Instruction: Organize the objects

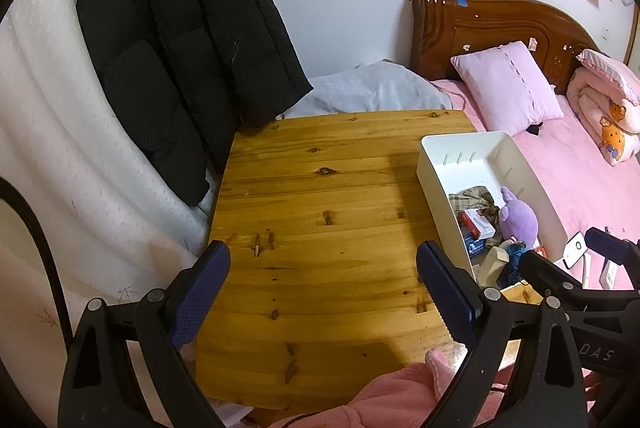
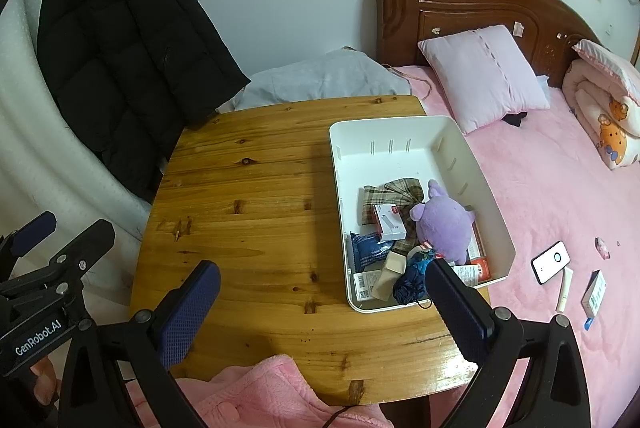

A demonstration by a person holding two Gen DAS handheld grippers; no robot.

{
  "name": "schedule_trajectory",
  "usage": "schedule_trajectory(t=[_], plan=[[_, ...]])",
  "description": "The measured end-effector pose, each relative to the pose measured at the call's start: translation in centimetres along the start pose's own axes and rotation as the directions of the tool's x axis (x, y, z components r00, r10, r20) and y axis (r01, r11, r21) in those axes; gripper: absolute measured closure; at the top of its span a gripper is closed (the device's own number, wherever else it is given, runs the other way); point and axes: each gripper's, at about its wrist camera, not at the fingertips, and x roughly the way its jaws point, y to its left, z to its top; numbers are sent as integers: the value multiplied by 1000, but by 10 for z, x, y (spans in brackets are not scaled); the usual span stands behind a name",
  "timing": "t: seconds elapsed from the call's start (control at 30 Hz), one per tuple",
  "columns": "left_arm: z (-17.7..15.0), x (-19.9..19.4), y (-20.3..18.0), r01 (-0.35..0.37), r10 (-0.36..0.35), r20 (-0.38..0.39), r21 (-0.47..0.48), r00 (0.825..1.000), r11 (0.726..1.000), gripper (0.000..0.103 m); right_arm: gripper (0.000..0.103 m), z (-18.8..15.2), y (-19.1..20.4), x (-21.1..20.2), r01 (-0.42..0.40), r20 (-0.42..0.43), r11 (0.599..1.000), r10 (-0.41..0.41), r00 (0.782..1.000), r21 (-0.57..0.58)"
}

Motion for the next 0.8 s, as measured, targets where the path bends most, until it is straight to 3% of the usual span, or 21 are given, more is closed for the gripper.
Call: schedule_trajectory(t=[0.8], plan=[[-1, 1, 2, 1, -1, -9, -3, 1000, 1000, 8, 1, -3, -3, 6, -7, -15, 1000, 8, 1000, 18]])
